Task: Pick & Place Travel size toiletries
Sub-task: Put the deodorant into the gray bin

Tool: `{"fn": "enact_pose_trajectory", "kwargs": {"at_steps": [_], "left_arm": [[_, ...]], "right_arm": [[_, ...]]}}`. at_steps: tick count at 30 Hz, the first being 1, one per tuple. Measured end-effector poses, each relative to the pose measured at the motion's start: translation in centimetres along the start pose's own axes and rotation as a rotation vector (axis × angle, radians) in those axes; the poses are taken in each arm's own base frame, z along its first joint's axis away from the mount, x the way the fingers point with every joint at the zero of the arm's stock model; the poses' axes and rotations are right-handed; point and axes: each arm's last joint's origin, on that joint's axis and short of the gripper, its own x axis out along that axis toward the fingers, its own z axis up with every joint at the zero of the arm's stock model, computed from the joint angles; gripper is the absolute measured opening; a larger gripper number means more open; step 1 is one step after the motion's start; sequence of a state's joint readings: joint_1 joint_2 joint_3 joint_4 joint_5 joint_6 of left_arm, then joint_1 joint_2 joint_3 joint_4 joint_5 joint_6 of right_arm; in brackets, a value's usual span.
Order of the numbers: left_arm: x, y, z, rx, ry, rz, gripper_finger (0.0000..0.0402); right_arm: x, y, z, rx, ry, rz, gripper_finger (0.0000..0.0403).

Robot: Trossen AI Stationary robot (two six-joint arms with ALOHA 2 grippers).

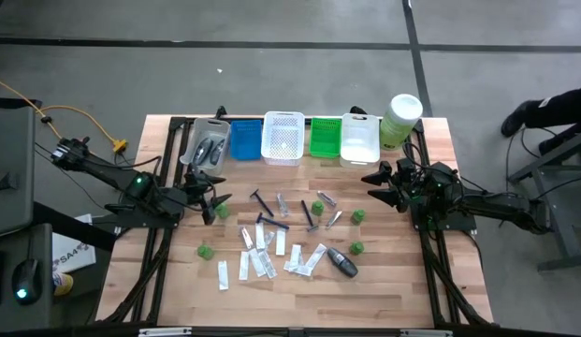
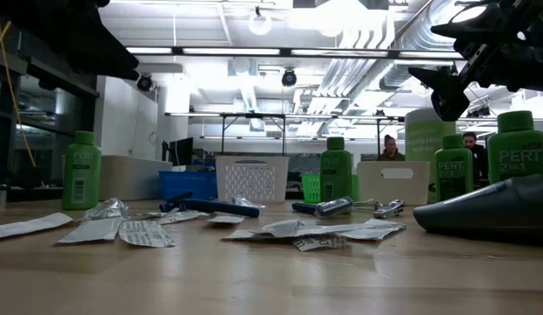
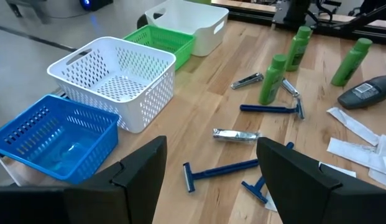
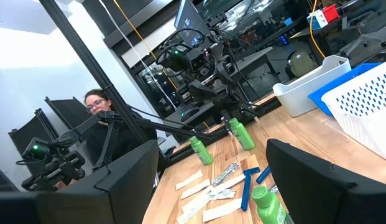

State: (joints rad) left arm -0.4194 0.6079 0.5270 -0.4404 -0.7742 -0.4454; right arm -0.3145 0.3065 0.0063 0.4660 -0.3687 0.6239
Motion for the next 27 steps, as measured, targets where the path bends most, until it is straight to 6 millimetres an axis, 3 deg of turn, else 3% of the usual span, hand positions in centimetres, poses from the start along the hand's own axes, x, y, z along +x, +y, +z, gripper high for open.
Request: {"fn": "enact_pose_trajectory", "kwargs": {"at_steps": [11, 15, 27], "left_arm": [[0.0, -0.1, -0.1, 0.009, 0.014, -0.023, 0.0248], [0.0, -0.1, -0.1, -0.005, 0.014, -0.023, 0.0248], [0.0, -0.1, -0.1, -0.021, 0.014, -0.023, 0.0248]], "right_arm": [[0.0, 0.0, 0.0, 0.005, -0.001, 0.001, 0.0293], [0.0, 0.1, 0.2, 0.139, -0.012, 0.017, 0.0293], [0.3, 2.5, 1.9, 0.082, 0.053, 0.258, 0.0293]]}}
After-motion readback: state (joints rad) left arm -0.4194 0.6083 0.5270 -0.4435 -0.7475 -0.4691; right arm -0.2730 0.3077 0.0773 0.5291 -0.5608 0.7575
